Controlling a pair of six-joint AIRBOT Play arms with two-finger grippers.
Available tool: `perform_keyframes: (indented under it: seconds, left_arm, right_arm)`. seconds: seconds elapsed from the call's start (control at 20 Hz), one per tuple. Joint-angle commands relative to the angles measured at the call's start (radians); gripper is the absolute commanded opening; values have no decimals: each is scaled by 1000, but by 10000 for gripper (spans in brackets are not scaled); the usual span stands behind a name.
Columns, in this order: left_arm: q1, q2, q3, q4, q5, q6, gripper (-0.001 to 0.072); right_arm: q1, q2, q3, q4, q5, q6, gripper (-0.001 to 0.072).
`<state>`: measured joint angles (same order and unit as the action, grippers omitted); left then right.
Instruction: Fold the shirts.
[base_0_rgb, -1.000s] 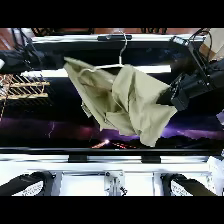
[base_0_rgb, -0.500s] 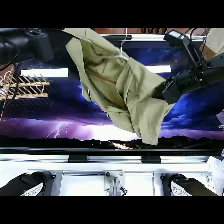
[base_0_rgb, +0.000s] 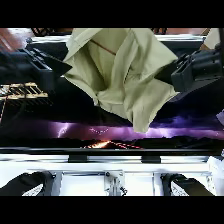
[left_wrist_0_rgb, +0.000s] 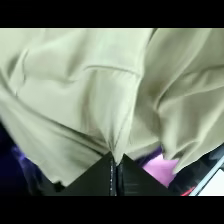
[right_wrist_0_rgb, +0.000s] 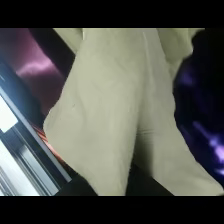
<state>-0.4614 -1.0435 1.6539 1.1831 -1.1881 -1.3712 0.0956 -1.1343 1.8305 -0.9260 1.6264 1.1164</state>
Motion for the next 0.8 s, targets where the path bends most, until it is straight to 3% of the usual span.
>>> perform_keyframes:
  seconds: [0.0,0.05,0.1,0.25,0.45,0.55,0.75]
  left_arm:
    - [-70,-42,-27,21,132,-13,330]
    - [-98,-51,-27,22,196,-13,616]
    - [-123,-53,-27,22,272,-11,691]
    - [-151,-39,-1,22,438,43,689]
    - [-143,-34,40,42,531,55,677]
    - [-153,-47,40,42,591,63,678]
    - [-204,-105,40,52,721,201,678]
  right_arm:
    - [1,27,11,168,-42,37,46]
    - [1,35,11,176,-54,48,46]
    - [1,44,11,161,-65,58,46]
    - [1,80,11,23,-77,105,46]
    - [1,122,11,-184,-76,170,46]
    - [2,119,11,-181,-39,169,46]
    - [6,119,10,-24,-32,150,46]
